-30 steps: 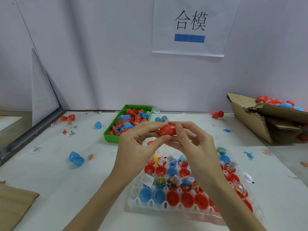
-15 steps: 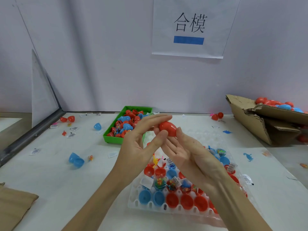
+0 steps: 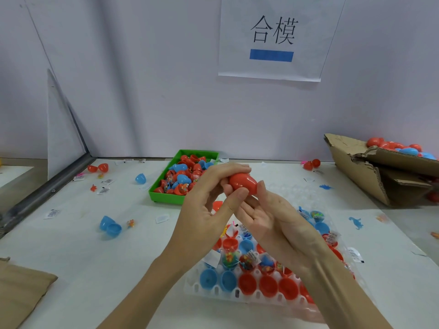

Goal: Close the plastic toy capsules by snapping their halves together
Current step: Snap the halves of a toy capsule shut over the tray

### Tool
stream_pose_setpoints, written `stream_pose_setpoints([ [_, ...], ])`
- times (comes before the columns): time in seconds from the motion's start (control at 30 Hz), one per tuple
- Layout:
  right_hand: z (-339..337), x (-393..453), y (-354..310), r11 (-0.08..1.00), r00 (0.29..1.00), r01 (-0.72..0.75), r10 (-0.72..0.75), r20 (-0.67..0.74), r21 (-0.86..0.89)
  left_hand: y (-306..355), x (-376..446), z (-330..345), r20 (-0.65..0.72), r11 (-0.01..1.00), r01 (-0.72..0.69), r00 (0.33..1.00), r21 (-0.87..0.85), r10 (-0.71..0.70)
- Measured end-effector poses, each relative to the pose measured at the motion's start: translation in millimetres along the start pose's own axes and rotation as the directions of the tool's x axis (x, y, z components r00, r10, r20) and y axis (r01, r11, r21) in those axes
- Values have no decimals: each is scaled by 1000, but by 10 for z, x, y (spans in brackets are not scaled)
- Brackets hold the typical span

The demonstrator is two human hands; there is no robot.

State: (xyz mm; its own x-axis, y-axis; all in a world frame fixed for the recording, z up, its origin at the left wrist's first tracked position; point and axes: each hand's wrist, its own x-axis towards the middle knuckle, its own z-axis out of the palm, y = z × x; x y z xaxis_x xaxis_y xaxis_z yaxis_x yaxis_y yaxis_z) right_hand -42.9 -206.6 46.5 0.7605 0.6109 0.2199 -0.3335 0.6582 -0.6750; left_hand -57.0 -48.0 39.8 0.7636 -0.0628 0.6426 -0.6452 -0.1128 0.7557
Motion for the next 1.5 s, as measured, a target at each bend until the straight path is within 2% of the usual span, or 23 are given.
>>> stream_pose_setpoints([
  [0.13,24,-3,-9,1000,1000,-2,2,-5,-9,11,2,-36,1,994,47,999,-96,-48],
  [0.4,34,2,-19,998,999,-7,5,-46,-56,34,19,-58,15,995,51,999,-87,-50],
  [0.47,32,9,-7,998,998,-8,4,-58,-63,18,23,-69,13,999,33,999,-34,-33],
  [0.57,23,21,18,997,997,-5,0,-78,-73,-12,22,-84,-10,990,-30,999,135,32],
  [0.7,14,27,33,995,996,3,-12,-94,-97,-51,5,-78,-16,919,-156,985,363,173],
  [0.83,-17,31,35,994,995,11,-22,-101,-106,-85,-7,-69,6,882,-182,980,435,200],
  [1.0,-68,24,-4,995,996,-11,2,-89,-98,-59,-1,-30,-2,926,-115,992,359,125],
  [1.17,-120,18,-35,997,996,-31,26,-86,-66,-85,5,-81,95,955,-56,995,292,29],
  [1.33,-106,9,-55,995,997,-44,38,-72,-84,-54,57,-178,95,985,16,995,174,-33],
  [1.5,-97,1,-62,992,996,-58,49,-77,-113,-39,73,-223,89,982,33,995,183,-50],
])
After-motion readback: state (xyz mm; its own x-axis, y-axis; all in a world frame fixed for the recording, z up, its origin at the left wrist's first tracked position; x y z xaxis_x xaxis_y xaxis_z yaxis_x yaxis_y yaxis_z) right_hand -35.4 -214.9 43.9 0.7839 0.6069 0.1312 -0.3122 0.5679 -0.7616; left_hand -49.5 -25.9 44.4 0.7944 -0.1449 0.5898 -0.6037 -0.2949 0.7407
